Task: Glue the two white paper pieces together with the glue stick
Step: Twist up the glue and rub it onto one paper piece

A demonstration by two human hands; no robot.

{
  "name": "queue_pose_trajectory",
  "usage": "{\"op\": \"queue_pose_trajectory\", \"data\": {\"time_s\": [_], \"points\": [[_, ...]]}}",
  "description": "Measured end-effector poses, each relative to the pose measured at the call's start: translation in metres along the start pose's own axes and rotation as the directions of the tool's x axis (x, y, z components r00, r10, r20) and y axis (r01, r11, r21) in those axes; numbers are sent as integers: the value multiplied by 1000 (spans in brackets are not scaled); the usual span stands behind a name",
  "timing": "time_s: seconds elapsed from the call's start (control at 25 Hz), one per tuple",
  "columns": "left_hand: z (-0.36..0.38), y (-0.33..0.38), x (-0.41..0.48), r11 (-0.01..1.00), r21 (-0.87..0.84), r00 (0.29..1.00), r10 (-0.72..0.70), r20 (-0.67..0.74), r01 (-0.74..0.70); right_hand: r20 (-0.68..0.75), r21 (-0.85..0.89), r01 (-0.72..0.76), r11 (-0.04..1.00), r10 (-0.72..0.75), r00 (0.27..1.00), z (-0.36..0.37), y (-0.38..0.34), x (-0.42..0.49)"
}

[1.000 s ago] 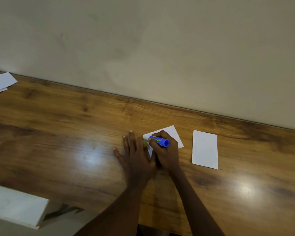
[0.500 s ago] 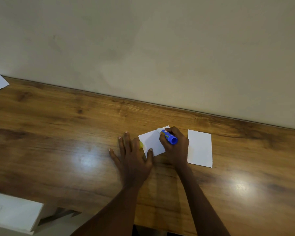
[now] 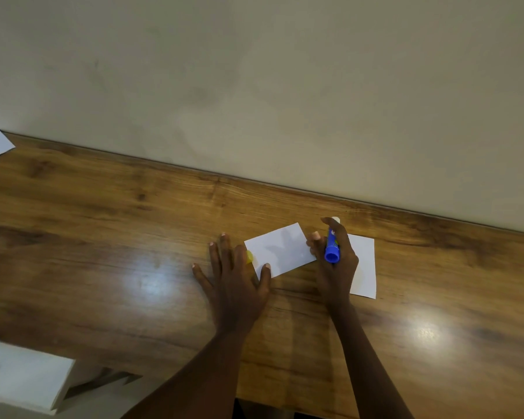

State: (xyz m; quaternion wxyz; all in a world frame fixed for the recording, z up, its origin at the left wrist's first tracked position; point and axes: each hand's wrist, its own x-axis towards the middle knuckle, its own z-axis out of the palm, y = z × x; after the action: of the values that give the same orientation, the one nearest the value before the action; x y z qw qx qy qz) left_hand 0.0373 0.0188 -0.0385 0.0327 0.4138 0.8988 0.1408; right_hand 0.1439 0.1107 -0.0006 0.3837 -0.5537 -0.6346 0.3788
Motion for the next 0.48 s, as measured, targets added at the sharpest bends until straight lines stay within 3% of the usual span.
{"op": "queue_pose_trajectory", "data": {"time_s": [0.2,0.48], "points": [[2,0,-2,1000,-18,1000,-5,6,5,265,-253,0,967,69,962,-2,-7,-5],[2,0,-1,999,-33,1000,-4,-6,4,459,-572,246,783,57,887,-9,-7,-9]]}}
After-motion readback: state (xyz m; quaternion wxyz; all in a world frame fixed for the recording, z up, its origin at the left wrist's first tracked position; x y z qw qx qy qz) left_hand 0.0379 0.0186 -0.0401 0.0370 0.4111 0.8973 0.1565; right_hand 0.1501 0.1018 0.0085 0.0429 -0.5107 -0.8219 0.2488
